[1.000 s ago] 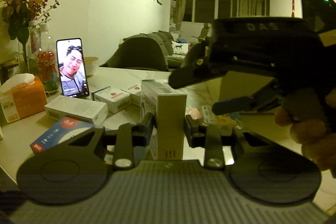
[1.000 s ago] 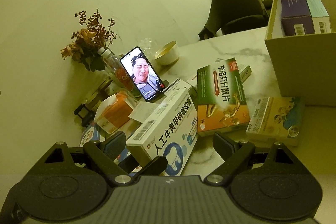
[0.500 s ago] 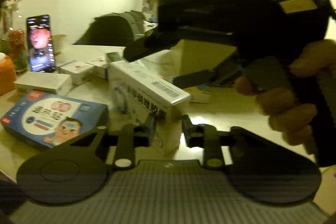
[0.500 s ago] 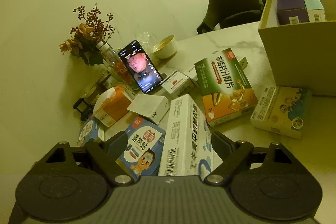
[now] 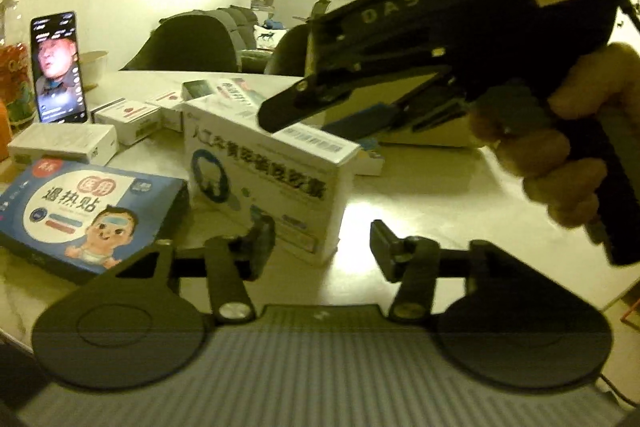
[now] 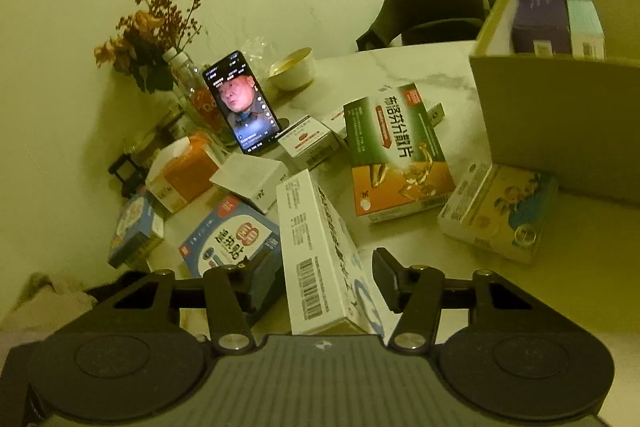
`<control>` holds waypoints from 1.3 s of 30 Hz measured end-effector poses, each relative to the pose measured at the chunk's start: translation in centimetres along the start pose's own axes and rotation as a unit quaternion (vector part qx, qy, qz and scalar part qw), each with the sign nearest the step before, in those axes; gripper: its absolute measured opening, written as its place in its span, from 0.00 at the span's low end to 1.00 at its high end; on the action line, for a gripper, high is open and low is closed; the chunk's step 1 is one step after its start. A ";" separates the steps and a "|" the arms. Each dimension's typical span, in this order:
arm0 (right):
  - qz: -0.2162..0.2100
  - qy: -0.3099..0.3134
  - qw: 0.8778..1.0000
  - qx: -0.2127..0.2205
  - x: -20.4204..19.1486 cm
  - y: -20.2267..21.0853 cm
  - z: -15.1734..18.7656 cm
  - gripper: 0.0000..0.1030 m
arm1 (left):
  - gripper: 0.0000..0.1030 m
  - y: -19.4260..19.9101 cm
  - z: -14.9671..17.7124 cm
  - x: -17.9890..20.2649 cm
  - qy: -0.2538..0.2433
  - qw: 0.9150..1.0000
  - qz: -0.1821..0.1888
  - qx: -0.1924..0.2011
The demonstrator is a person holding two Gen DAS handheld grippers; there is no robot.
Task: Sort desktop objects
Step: 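Close the right gripper on the white box while the left tool releases it, then carry the white box upright with the right gripper over the tall box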
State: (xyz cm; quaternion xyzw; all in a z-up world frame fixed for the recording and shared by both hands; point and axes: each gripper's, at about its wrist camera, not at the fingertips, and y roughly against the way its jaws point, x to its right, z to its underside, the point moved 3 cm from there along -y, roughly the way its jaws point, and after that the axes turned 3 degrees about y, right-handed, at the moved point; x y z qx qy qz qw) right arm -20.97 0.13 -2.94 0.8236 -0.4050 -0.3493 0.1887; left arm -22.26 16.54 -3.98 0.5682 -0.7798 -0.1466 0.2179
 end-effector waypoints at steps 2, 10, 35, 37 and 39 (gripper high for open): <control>0.012 0.027 1.000 -0.004 -0.6 -0.3 -0.6 0.56 | 0.60 0.0 0.0 -0.5 0.011 1.000 -0.001 0.000; 0.052 0.128 0.989 -0.057 -3.1 -3.1 -2.1 0.47 | 0.70 0.0 -0.3 -1.5 0.023 1.000 -0.006 0.003; 0.075 0.181 0.978 -0.067 -3.4 -1.6 -3.7 0.31 | 0.77 -1.5 -1.0 -1.7 0.024 1.000 -0.001 0.000; 0.079 0.181 0.978 -0.059 -3.2 -0.9 -4.2 0.31 | 0.77 -1.6 -1.1 -1.6 0.023 1.000 0.001 0.001; 0.083 0.179 0.979 -0.050 -3.1 0.0 -4.7 0.31 | 0.78 -1.8 -1.2 -1.5 0.021 1.000 0.002 0.003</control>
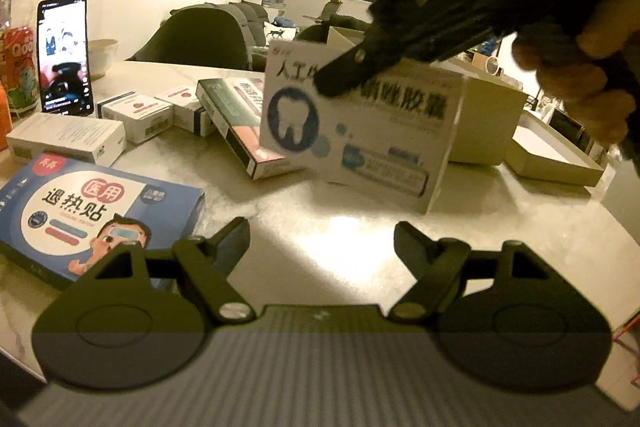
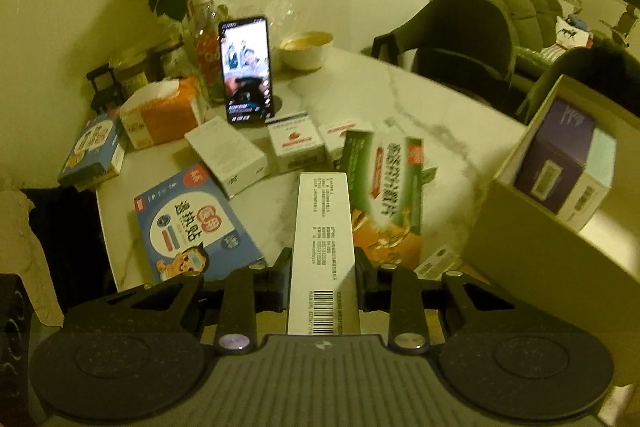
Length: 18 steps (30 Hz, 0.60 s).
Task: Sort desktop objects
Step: 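Carry the white box upright with the right gripper over the tall box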
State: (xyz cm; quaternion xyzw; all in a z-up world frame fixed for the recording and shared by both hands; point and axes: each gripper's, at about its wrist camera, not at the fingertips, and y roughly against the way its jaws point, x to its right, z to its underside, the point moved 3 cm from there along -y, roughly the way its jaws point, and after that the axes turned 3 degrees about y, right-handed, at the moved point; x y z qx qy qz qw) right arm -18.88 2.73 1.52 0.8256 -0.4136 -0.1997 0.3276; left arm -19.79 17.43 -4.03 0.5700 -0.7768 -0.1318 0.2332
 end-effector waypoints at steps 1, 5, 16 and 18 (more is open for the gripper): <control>0.002 -0.003 1.000 0.004 0.2 0.4 -0.1 0.31 | 0.79 -0.1 -0.1 0.0 0.000 1.000 0.001 0.001; 0.012 -0.015 1.000 0.020 1.3 2.0 -0.5 0.31 | 0.82 -0.2 -0.6 0.2 -0.002 1.000 0.005 0.008; 0.038 -0.065 0.996 0.057 5.3 5.7 -1.1 0.31 | 0.98 -0.7 -2.1 0.6 -0.003 1.000 0.014 0.027; 0.046 -0.070 0.995 0.062 6.1 6.2 -1.3 0.31 | 0.98 -0.9 -2.2 0.6 -0.003 0.999 0.016 0.027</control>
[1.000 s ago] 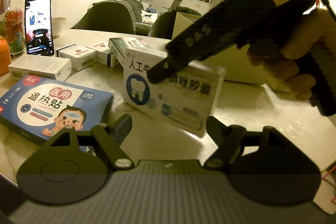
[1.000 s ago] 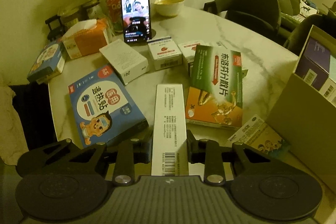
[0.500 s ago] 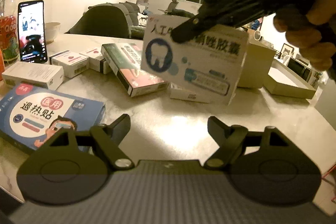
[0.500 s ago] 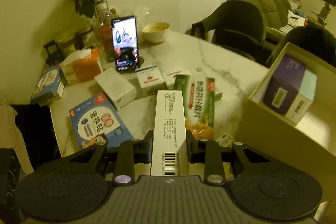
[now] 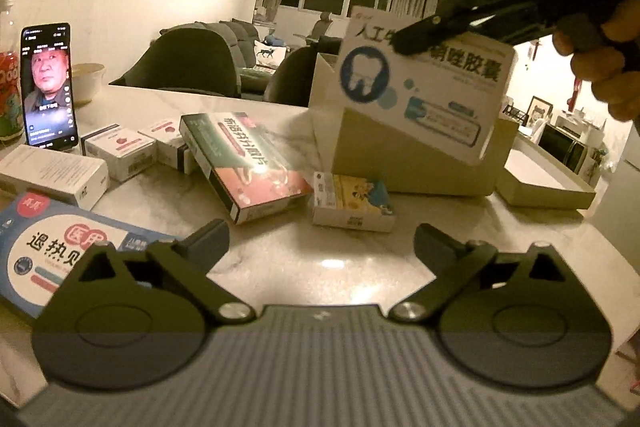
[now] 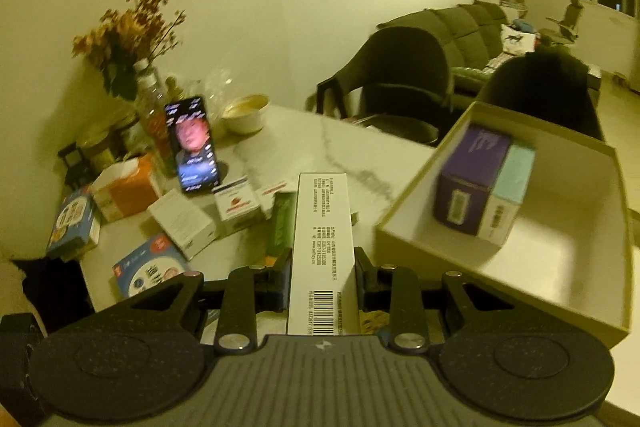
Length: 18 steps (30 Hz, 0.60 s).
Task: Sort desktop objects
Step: 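Carry the white box upright with the right gripper over the tall box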
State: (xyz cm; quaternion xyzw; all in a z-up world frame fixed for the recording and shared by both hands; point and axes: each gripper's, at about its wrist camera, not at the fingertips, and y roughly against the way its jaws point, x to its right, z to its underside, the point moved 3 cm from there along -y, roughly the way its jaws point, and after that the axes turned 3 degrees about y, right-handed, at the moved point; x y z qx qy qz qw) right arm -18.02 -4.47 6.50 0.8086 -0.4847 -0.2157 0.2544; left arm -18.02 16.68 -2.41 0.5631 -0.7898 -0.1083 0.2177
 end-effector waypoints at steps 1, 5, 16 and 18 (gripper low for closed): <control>0.005 -0.002 1.000 0.004 0.4 0.2 -0.2 0.31 | 0.98 -0.1 -0.1 0.0 -0.001 1.000 0.001 0.000; 0.024 -0.008 1.000 0.015 1.9 1.0 -1.0 0.31 | 0.99 -0.5 -0.5 0.1 -0.004 1.000 0.005 0.000; 0.077 -0.038 0.995 0.042 6.6 2.1 -2.5 0.31 | 1.00 -1.9 -1.1 0.1 -0.005 1.000 0.014 -0.008; 0.090 -0.045 0.994 0.047 7.7 2.1 -2.9 0.31 | 1.00 -2.2 -1.2 0.1 -0.007 1.000 0.015 -0.011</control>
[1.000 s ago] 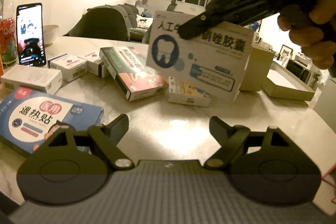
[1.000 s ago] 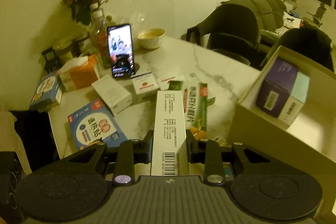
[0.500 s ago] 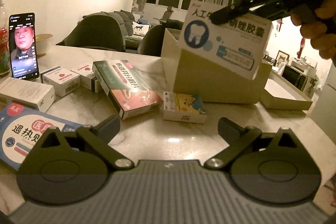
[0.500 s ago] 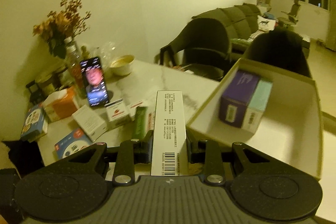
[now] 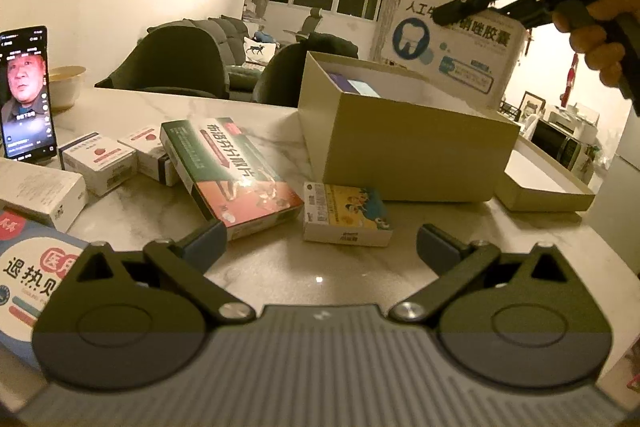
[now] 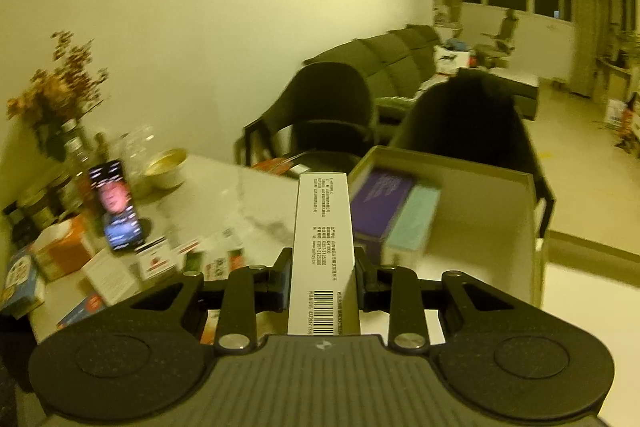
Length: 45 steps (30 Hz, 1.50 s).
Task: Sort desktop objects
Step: 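Carry the white box upright with the right gripper over the tall box, then lower the white box beside the teal box and open the right gripper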
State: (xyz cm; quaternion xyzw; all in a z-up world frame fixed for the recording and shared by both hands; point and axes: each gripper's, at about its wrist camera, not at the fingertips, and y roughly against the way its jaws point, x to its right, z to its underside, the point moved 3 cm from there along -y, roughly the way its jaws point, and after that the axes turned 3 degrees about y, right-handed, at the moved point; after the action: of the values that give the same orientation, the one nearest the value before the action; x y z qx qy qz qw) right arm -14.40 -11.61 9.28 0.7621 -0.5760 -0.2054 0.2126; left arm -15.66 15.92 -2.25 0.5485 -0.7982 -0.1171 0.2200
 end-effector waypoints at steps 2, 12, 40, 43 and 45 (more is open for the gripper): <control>0.012 -0.010 1.000 0.003 1.1 -0.2 -0.4 0.31 | 1.00 -0.2 -0.1 0.0 -0.001 1.000 0.001 -0.002; 0.066 -0.053 0.996 -0.008 6.4 -2.9 -1.4 0.31 | 1.00 -1.8 -0.4 0.1 -0.003 1.000 0.005 -0.015; 0.133 -0.143 0.976 -0.098 12.9 -18.9 -2.3 0.31 | 1.00 -4.2 -0.8 -1.1 -0.002 0.999 -0.011 -0.046; 0.136 -0.147 0.974 -0.103 13.1 -19.9 -2.1 0.31 | 1.00 -4.3 -0.6 -1.3 0.000 0.999 -0.013 -0.050; 0.136 -0.151 0.973 -0.107 13.2 -20.5 -1.9 0.31 | 1.00 -4.3 -0.6 -1.4 0.001 0.999 -0.015 -0.051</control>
State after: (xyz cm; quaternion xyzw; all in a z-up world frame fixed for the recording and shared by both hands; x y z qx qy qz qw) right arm 6.21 -19.16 -1.52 0.6094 -0.6745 -0.3481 0.2292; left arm -11.44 15.65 -3.89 0.5481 -0.7828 -0.1606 0.2469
